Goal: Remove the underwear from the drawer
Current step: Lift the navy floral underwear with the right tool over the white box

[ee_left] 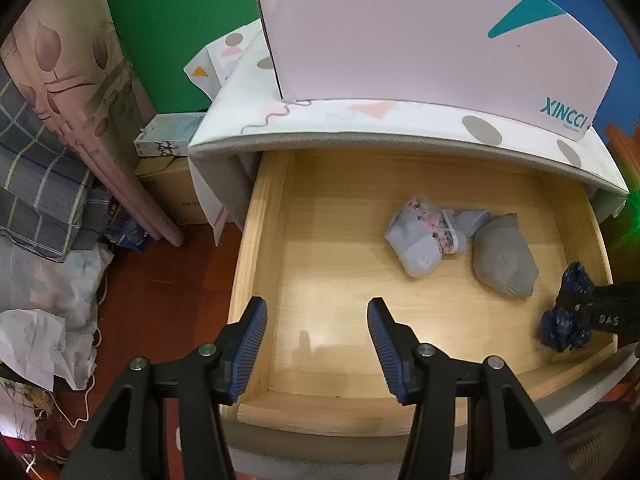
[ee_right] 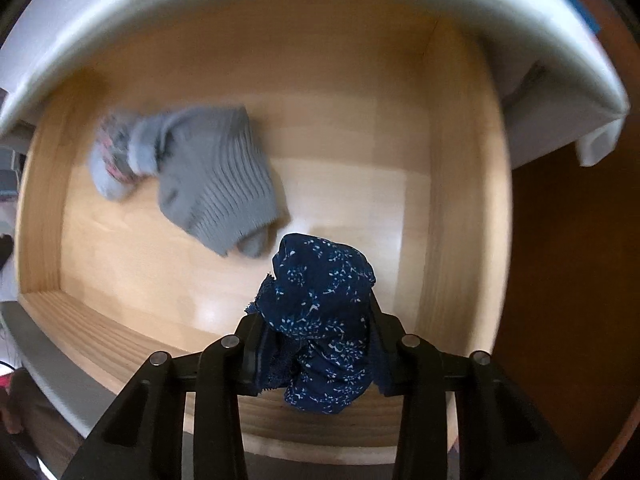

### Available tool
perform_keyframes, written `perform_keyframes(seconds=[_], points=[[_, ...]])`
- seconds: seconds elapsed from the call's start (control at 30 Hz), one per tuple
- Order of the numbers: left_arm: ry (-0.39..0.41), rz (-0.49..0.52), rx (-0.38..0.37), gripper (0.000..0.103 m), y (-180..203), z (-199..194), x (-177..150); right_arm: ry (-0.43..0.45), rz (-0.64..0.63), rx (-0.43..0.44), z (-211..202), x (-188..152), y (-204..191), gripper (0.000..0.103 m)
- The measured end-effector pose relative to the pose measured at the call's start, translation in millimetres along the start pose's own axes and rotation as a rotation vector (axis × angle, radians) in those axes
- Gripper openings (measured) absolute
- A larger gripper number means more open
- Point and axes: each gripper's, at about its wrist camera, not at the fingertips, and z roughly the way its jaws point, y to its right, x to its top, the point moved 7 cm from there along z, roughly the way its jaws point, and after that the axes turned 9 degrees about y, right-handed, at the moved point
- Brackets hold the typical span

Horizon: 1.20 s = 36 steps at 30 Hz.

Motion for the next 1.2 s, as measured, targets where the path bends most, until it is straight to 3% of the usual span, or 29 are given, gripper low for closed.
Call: perform_keyframes(seconds=[0.47, 0.93, 1.2], points=[[0.015, 0.0, 0.019, 0.053, -2, -2, -1, 0.182, -0.002, 0.038, -96, 26, -4, 0.032], [0.026, -0.024, 0.006, 0.053, -7, -4, -1, 0.37, -0.052, 0.044, -207, 103, -32, 0.033], [0.039, -0.041, -0.007, 0.053, -9, -6, 0, 0.444, -0.064, 0.054, -236, 166, -57, 0.033]])
